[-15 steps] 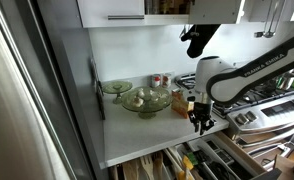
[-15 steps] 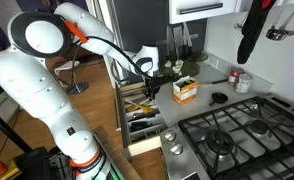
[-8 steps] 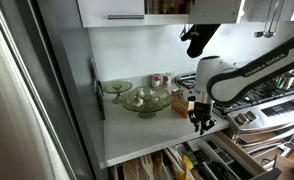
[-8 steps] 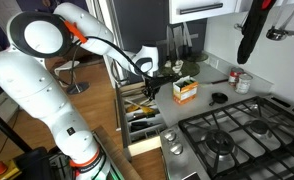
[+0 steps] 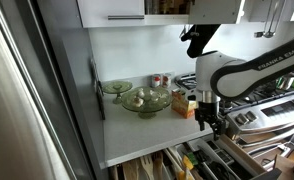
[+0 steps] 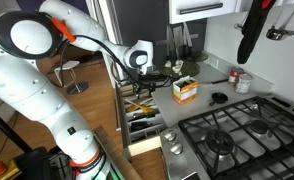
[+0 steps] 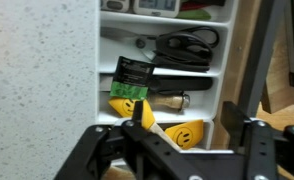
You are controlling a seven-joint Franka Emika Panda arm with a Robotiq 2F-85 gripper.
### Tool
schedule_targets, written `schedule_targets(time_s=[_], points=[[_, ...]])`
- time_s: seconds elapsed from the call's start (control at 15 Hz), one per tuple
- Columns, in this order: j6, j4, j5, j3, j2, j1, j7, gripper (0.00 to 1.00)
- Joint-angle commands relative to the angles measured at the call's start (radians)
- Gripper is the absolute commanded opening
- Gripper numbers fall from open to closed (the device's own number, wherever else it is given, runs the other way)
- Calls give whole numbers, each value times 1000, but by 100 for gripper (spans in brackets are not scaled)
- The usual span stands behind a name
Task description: Take the green thing out of the box and put it into the drawer then close it
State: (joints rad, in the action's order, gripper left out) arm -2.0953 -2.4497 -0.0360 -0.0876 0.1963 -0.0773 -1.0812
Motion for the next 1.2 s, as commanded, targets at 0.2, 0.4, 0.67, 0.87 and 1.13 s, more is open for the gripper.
schedule_targets(time_s=[0.2,0.4,0.67,0.87,1.13], points=[[168,-40,-30,-42,98,-67,443,100],[153,-9,-12,-16,70,-84,359,100],[153,-7,-12,-7,69,-82,354,100],[114,-36,-43,-18,82,-94,379,100],[-21,-151,-144,-43,145,-136,514,100]])
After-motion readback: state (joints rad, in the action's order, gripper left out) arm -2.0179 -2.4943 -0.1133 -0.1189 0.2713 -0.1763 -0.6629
